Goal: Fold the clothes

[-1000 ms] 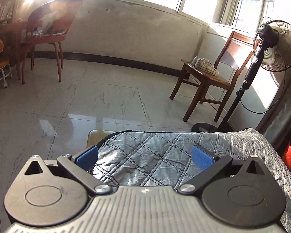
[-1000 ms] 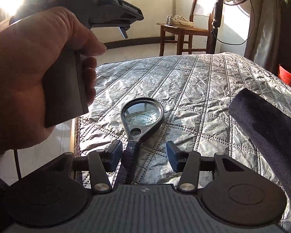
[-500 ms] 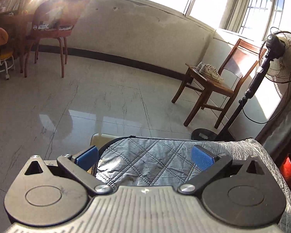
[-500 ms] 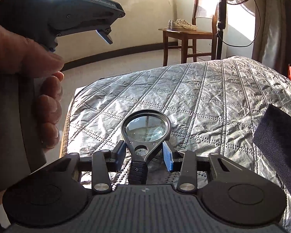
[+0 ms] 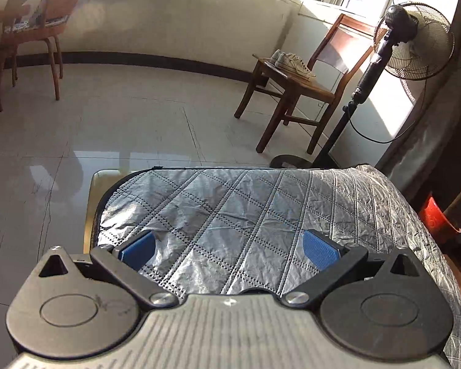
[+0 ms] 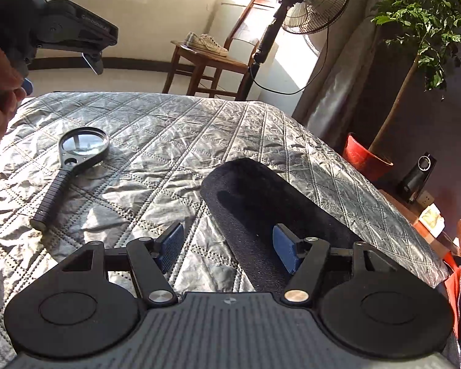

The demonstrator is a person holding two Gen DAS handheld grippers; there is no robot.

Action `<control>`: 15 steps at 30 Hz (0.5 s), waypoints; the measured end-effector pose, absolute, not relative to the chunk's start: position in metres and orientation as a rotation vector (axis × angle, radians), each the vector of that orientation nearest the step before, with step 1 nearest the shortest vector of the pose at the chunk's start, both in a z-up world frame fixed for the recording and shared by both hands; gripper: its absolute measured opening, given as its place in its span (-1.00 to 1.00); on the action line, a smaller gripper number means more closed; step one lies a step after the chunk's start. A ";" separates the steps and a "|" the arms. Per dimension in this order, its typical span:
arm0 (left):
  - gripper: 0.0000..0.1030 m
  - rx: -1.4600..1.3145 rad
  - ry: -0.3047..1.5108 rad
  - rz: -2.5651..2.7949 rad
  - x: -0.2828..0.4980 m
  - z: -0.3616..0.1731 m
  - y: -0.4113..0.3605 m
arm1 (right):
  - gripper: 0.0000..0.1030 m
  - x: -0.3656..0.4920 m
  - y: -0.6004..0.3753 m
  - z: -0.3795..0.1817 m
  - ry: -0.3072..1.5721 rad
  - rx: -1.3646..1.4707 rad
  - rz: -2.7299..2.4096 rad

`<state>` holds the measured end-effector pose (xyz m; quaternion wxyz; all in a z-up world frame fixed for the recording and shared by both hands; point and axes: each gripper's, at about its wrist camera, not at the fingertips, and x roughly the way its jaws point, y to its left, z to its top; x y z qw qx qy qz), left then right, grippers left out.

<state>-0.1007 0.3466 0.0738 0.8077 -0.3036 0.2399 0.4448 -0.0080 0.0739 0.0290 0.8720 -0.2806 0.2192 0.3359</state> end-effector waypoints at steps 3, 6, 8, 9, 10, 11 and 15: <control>0.98 -0.631 0.554 0.885 -0.086 0.070 0.331 | 0.43 0.013 0.068 0.013 0.535 -0.608 0.668; 0.98 -0.610 0.584 0.813 -0.075 0.067 0.317 | -0.81 0.023 0.062 0.012 0.548 -0.548 0.719; 0.98 -0.582 0.618 0.768 -0.066 0.064 0.309 | -0.95 0.029 0.055 0.023 0.572 -0.469 0.732; 0.98 -0.572 0.630 0.752 -0.063 0.063 0.306 | -0.95 0.031 0.049 0.030 0.582 -0.421 0.737; 0.98 -0.565 0.639 0.743 -0.061 0.062 0.304 | -0.95 0.032 0.041 0.041 0.582 -0.367 0.743; 0.98 -0.558 0.647 0.734 -0.059 0.061 0.302 | -0.95 0.032 0.032 0.051 0.578 -0.312 0.758; 0.98 -0.558 0.629 0.751 -0.063 0.063 0.302 | -0.95 0.029 -0.012 0.094 0.594 -0.097 0.855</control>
